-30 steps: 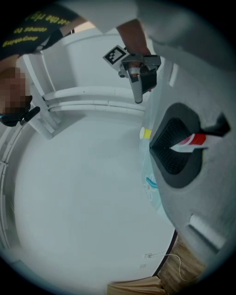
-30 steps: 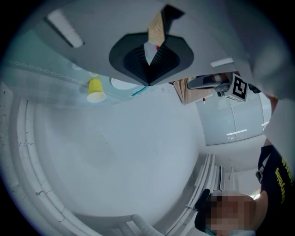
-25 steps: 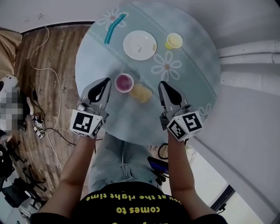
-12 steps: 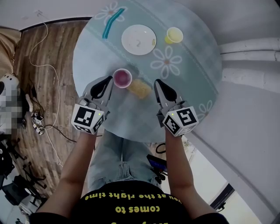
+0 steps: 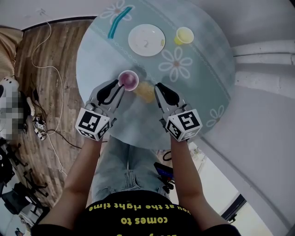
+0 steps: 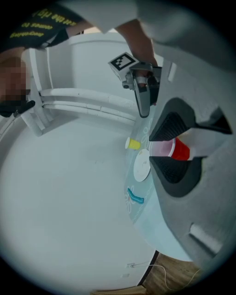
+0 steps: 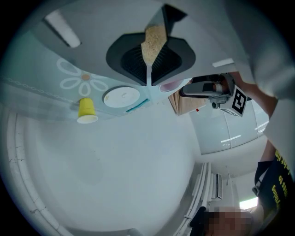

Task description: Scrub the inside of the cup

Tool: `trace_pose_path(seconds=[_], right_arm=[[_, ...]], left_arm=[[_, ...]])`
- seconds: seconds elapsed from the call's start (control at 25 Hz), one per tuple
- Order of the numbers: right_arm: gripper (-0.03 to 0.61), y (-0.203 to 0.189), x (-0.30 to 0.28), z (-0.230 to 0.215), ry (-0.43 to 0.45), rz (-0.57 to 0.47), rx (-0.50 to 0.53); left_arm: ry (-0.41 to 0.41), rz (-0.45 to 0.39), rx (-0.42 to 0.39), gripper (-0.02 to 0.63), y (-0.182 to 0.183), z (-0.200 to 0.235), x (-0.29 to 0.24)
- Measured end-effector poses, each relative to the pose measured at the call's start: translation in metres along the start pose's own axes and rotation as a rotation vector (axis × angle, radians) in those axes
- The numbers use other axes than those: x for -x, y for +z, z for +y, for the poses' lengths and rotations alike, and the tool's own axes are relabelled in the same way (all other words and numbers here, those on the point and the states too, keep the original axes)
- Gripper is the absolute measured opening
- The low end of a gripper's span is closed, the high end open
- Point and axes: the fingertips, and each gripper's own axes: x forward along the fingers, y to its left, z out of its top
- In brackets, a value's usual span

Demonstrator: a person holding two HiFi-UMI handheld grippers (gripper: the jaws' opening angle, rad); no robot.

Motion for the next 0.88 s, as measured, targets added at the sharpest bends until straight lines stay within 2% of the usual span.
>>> trace_pose_path(seconds=[0.08,0.28,0.48,0.88], right_arm=[[0.05,-0.003,-0.004,0.002,0.01,0.006,0.005],[0.073,-0.01,-0.012,0.005,0.034,0.026,0.018],[0.102,-0.015,-0.018,0.01,0.054,0.049,0.013],[0.17,-0.026,-0.027,0.014,0.079,0.091,0.012]], left_arm=[[-0.013,0.0,0.005,0.124,-0.003,-0.003,0.0],[-0.017,0.008,-0.075,0.201,-0.011,-0.01,0.0],[0.001,0.006,-0.052,0.259,-0.019,-0.007,0.001],[-0.049,0.063,-0.036,0.353,-0.047,-0.006,-0.017]])
